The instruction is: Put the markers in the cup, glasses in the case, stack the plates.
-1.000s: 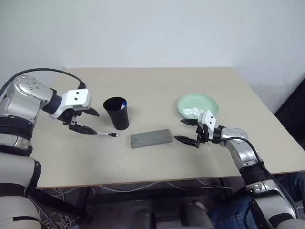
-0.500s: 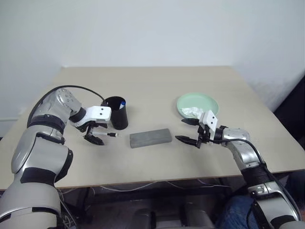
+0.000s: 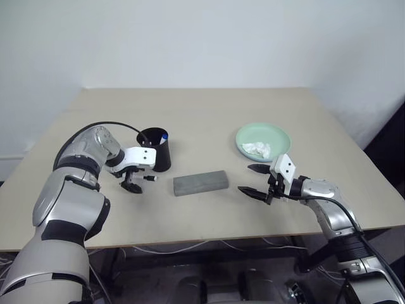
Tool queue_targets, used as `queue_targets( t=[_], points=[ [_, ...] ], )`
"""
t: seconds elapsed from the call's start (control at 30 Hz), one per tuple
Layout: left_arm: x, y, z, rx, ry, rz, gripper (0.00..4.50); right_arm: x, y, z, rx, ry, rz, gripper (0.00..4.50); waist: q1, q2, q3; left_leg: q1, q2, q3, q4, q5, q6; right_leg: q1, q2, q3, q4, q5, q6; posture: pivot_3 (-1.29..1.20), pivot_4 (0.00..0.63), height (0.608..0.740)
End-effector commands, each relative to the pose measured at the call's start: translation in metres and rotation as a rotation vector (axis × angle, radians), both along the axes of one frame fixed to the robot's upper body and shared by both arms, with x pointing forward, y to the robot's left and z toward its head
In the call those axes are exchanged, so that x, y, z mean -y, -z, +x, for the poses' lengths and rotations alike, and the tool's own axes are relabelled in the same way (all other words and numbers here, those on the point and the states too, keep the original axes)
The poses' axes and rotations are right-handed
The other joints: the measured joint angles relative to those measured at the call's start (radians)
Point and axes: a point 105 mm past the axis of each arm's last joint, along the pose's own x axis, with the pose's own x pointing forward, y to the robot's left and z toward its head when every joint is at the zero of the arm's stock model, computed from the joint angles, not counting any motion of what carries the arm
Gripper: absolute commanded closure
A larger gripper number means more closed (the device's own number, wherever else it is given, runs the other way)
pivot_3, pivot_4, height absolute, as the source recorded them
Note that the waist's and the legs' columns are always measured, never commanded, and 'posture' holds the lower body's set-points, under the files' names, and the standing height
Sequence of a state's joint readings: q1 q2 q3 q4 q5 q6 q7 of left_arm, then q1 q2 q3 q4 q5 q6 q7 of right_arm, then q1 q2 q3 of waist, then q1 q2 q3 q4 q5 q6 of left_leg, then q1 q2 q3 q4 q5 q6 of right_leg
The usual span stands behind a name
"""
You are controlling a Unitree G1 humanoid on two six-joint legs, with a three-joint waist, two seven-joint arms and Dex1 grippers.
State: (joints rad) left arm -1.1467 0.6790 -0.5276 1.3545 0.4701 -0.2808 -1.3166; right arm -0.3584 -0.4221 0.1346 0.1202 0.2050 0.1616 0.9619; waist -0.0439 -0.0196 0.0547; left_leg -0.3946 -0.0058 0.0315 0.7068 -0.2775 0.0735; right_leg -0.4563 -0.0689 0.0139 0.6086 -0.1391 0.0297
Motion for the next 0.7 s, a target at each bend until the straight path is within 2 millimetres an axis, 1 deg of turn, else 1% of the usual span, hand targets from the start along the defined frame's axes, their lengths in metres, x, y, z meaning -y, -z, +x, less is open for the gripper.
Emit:
queue_targets(
  t=[0.03,0.13,0.27,0.3,0.4,0.53,0.6,0.63,0.7],
  points=[
    [0.003,0.002,-0.003,-0.036,0.000,-0.010,0.06,0.003,-0.019,0.002,0.064,0.013,0.025,0.30,0.000,0.000,0.000,0.000,0.000,0.000,0.000,0.000,0.000,0.000,0.000,0.000,0.000,0.000,0.000,0.00,0.000,0.720],
    [0.003,0.002,-0.010,-0.095,0.012,-0.019,0.06,0.003,-0.019,0.002,0.064,0.017,0.024,0.30,0.000,0.000,0.000,0.000,0.000,0.000,0.000,0.000,0.000,0.000,0.000,0.000,0.000,0.000,0.000,0.00,0.000,0.720],
    [-0.002,0.002,-0.017,-0.148,0.009,-0.027,0.06,0.002,-0.018,0.002,0.061,0.015,0.026,0.30,0.000,0.000,0.000,0.000,0.000,0.001,0.001,0.000,0.000,0.001,0.000,0.000,0.000,0.000,0.000,0.00,0.000,0.720],
    [-0.004,0.003,-0.019,-0.156,0.008,-0.027,0.22,0.001,-0.018,0.003,0.061,0.013,0.027,0.30,0.000,0.000,0.000,0.000,0.000,0.001,0.001,0.000,0.000,0.000,0.000,0.000,0.000,0.000,0.000,0.00,0.000,0.720],
    [-0.006,0.004,-0.022,-0.164,0.006,-0.030,0.99,-0.001,-0.019,0.005,0.063,0.008,0.029,0.30,0.000,0.000,0.000,0.001,0.001,0.003,0.001,0.000,0.000,0.000,0.000,0.001,0.001,0.000,0.000,0.00,0.000,0.720],
    [-0.011,0.007,-0.023,-0.157,0.000,-0.024,2.42,-0.004,-0.019,0.007,0.064,-0.005,0.030,0.30,0.000,0.000,0.000,0.002,0.002,0.006,0.002,0.000,0.000,0.001,0.000,0.001,0.001,0.000,0.000,0.00,0.000,0.720],
    [-0.013,0.008,-0.022,-0.132,-0.010,-0.018,3.22,-0.005,-0.019,0.007,0.064,-0.015,0.030,0.30,0.000,0.000,-0.001,0.002,0.002,0.006,0.002,0.000,0.000,0.001,0.000,0.001,0.001,0.000,-0.001,0.00,0.000,0.720],
    [-0.014,0.008,-0.021,-0.123,-0.015,-0.018,3.53,-0.006,-0.019,0.008,0.064,-0.019,0.029,0.30,0.000,0.000,-0.001,0.002,0.002,0.005,0.002,0.000,0.000,0.001,0.000,0.001,0.001,0.000,-0.001,0.00,0.000,0.720],
    [-0.014,0.008,-0.021,-0.116,-0.019,-0.021,3.53,-0.007,-0.019,0.009,0.065,-0.024,0.029,0.30,0.000,0.000,-0.001,0.002,0.002,0.005,0.002,0.000,0.001,0.001,0.000,0.001,0.001,0.000,-0.001,0.00,0.000,0.720]
  ],
)
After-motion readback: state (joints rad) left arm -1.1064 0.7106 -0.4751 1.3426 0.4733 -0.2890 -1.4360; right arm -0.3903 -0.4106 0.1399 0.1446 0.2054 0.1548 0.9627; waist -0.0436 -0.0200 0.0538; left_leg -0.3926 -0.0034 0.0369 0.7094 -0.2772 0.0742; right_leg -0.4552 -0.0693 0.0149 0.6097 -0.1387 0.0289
